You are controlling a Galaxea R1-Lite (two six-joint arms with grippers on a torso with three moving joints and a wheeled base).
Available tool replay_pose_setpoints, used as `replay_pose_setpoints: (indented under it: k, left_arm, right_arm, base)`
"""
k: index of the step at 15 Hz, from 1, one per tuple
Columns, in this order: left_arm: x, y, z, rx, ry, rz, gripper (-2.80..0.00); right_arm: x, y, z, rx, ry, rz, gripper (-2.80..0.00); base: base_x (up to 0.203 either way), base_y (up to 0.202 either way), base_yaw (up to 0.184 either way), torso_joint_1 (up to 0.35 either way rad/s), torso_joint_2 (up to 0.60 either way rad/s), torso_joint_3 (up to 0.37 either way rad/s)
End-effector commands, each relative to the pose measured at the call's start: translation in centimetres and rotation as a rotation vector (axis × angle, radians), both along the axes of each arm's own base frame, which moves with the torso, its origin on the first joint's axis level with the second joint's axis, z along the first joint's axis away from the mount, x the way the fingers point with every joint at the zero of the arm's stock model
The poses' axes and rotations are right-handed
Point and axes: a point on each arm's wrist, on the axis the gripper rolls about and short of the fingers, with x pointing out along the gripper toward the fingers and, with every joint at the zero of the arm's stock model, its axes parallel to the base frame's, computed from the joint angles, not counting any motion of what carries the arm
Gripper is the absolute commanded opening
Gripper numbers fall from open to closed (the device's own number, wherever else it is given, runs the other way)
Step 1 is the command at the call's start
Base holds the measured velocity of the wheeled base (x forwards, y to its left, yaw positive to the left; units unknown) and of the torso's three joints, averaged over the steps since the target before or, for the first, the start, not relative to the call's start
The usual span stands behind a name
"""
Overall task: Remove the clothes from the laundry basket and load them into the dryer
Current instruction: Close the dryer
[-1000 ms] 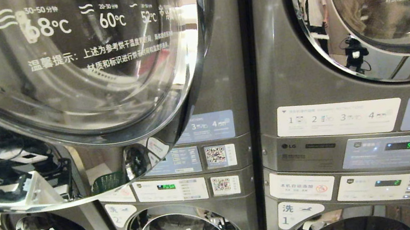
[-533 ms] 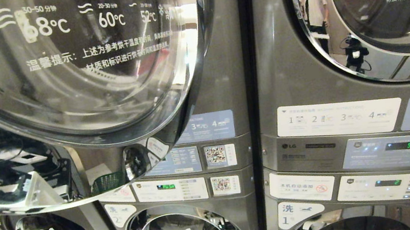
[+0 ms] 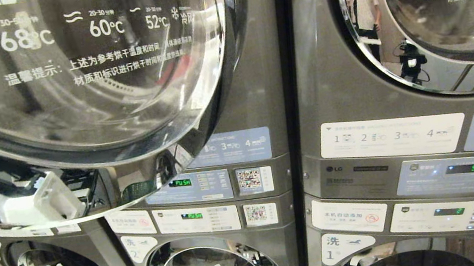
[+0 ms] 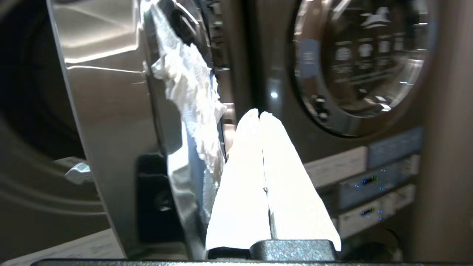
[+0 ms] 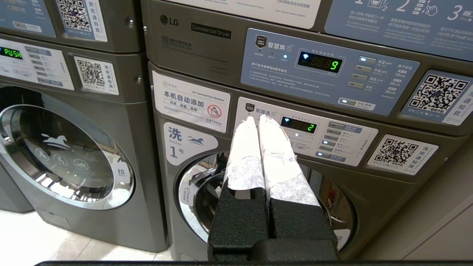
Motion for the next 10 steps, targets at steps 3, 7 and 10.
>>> replay_pose_setpoints:
  k: [3,7,10]
  left_arm:
    - [0.5,0.7,0.1,-0.032,-0.004,0.295,-2.80]
    - [1.6,1.2,0.0,-0.113,0.042,0.586,-2.80]
    - [3.5,1.2,-0.6,-0.182,0.118,0.716,-2.80]
  right_arm:
    - [0.0,0.0,0.0,0.000,0.000,0.001,-2.80]
    - [0.0,0.0,0.0,0.002,-0.002,0.001,-2.80]
    - [0.0,0.0,0.0,0.002,-0.002,-0.001,-2.80]
  base:
    - [0.000,0.000,0.000,0.000,0.00,0.000]
    - [0.000,0.000,0.000,0.000,0.00,0.000]
    - [0.000,0.000,0.000,0.000,0.00,0.000]
